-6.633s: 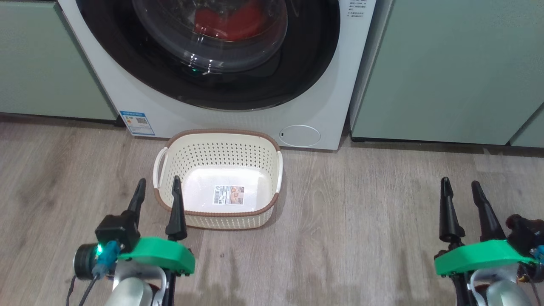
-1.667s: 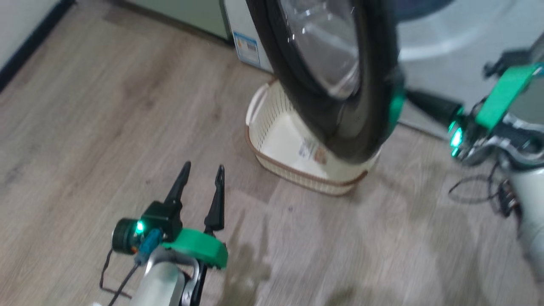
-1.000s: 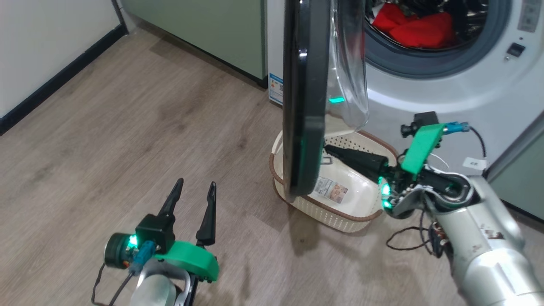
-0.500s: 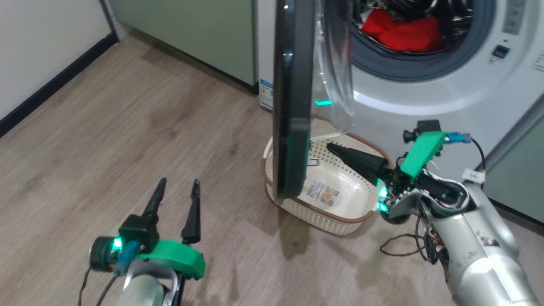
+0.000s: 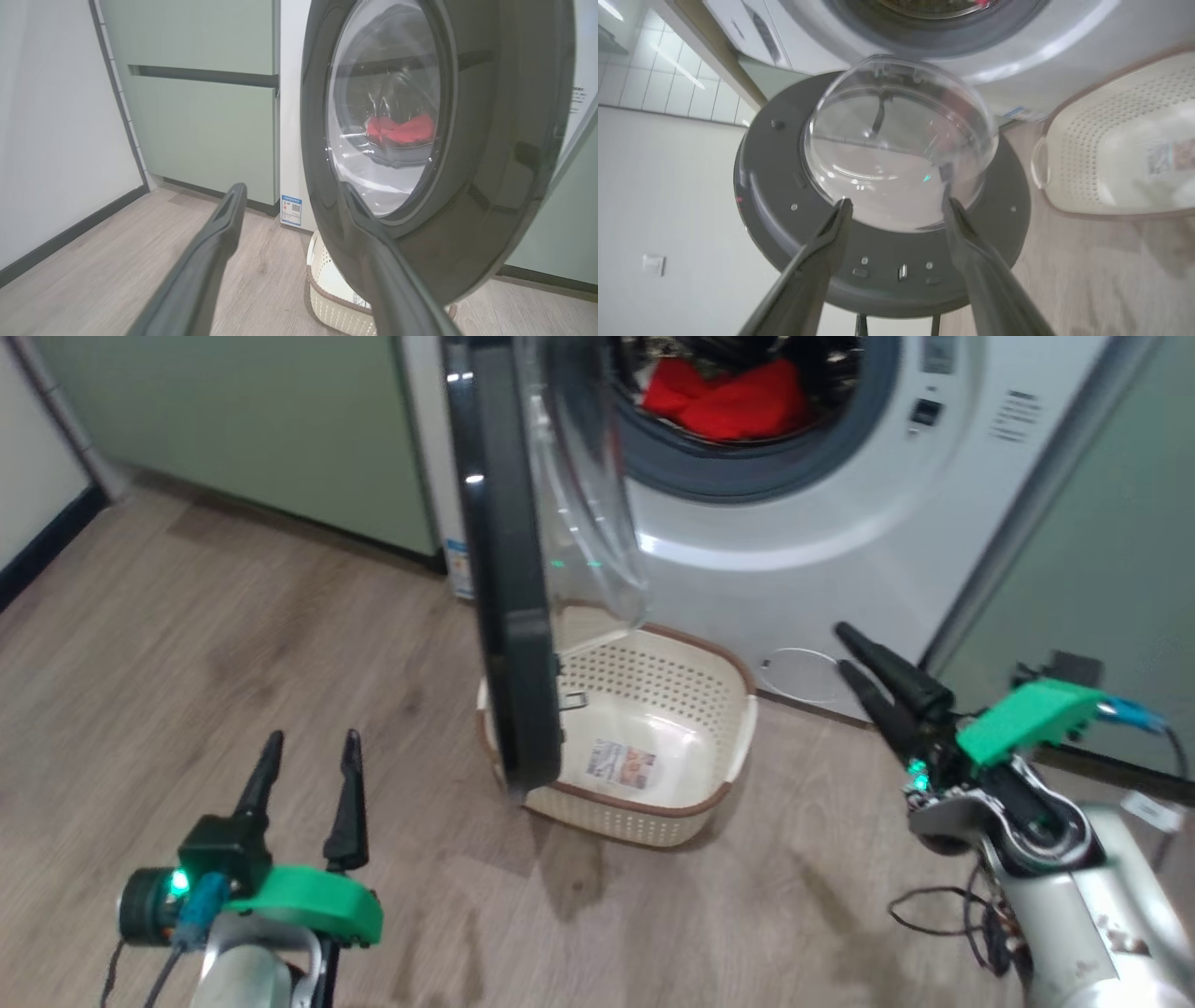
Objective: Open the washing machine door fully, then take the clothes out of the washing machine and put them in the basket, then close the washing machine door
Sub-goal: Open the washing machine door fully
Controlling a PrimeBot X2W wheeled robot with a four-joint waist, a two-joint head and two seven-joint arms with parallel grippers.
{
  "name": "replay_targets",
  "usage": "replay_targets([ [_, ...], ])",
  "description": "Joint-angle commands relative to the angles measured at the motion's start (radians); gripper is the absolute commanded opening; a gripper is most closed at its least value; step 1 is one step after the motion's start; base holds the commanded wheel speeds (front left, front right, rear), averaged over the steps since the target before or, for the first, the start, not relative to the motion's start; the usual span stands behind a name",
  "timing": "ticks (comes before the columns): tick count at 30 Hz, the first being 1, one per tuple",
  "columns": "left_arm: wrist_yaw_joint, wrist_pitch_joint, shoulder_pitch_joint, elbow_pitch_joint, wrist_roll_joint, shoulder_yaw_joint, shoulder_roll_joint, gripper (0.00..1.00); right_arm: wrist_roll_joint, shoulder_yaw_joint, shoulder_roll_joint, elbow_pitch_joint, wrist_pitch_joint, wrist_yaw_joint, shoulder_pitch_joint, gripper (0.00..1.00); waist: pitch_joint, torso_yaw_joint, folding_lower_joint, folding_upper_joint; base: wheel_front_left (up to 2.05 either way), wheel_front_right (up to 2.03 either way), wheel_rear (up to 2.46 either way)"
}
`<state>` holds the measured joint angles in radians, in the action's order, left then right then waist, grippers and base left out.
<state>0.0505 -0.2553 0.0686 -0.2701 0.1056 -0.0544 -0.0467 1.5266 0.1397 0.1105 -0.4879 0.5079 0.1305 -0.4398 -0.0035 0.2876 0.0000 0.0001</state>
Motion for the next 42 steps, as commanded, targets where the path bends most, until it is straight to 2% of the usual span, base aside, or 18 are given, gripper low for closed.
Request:
replay_targets([
  [1, 0.004, -0.006, 0.053, 0.034, -0.012, -0.048, -0.017, 1.00, -0.025, 0.006, 0.018, 0.061, -0.060, 0.000, 0.000, 1.00, -0.007, -0.048, 0.0000, -0.0001, 0.00, 0.00, 0.00],
  [7, 0.022, -0.006, 0.053, 0.028, -0.022, -0.099, -0.024, 1.00, -0.110, 0.049, 0.079, 0.138, -0.295, 0.000, 0.063, 1.00, -0.019, -0.125, 0.0000, -0.0001, 0.00, 0.00, 0.00],
  [14, 0.039, -0.006, 0.051, 0.023, -0.031, -0.125, -0.020, 1.00, -0.261, 0.202, 0.203, 0.149, -0.680, 0.000, 0.105, 1.00, -0.035, -0.179, 0.0000, -0.0001, 0.00, 0.00, 0.00],
  [16, 0.043, -0.006, 0.050, 0.021, -0.032, -0.129, -0.018, 1.00, -0.311, 0.246, 0.238, 0.122, -0.750, 0.000, 0.109, 1.00, -0.040, -0.187, 0.0000, -0.0001, 0.00, 0.00, 0.00],
  [18, 0.047, -0.006, 0.049, 0.020, -0.032, -0.131, -0.017, 1.00, -0.374, 0.236, 0.257, 0.093, -0.767, 0.000, 0.108, 1.00, -0.043, -0.193, 0.0000, -0.0001, 0.00, 0.00, 0.00],
  [19, 0.048, -0.006, 0.048, 0.020, -0.031, -0.133, -0.016, 1.00, -0.429, 0.195, 0.256, 0.093, -0.768, 0.000, 0.108, 1.00, -0.044, -0.196, 0.0000, -0.0001, 0.00, 0.00, 0.00],
  [20, 0.049, -0.006, 0.047, 0.021, -0.031, -0.134, -0.015, 1.00, -0.480, 0.143, 0.243, 0.096, -0.769, 0.000, 0.116, 1.00, -0.044, -0.199, 0.0000, -0.0001, 0.00, 0.00, 0.00],
  [21, 0.049, -0.006, 0.047, 0.021, -0.031, -0.134, -0.015, 1.00, -0.480, 0.143, 0.243, 0.096, -0.769, 0.000, 0.116, 1.00, -0.044, -0.199, 0.0000, -0.0001, 0.00, 0.00, 0.00],
  [26, 0.054, -0.006, 0.044, 0.022, -0.034, -0.134, -0.011, 1.00, -0.767, -0.003, 0.180, 0.133, -0.769, 0.000, 0.191, 1.00, -0.044, -0.204, 0.0000, -0.0001, 0.00, 0.00, 0.00],
  [32, 0.058, -0.006, 0.039, 0.013, -0.033, -0.124, -0.007, 1.00, -1.010, -0.080, 0.123, 0.187, -0.769, 0.000, 0.271, 1.00, -0.041, -0.204, 0.0000, -0.0001, 0.00, 0.00, 0.00],
  [36, 0.057, -0.006, 0.036, 0.008, -0.030, -0.117, -0.005, 1.00, -1.181, -0.095, 0.109, 0.260, -0.769, 0.000, 0.321, 1.00, -0.040, -0.201, 0.0000, -0.0001, 0.00, 0.00, 0.00],
  [42, 0.057, -0.006, 0.036, -0.003, -0.028, -0.114, -0.004, 1.00, -1.288, -0.115, 0.081, 0.280, -0.770, 0.000, 0.375, 1.00, -0.041, -0.196, 0.0000, -0.0001, 0.00, 0.00, 0.00],
])
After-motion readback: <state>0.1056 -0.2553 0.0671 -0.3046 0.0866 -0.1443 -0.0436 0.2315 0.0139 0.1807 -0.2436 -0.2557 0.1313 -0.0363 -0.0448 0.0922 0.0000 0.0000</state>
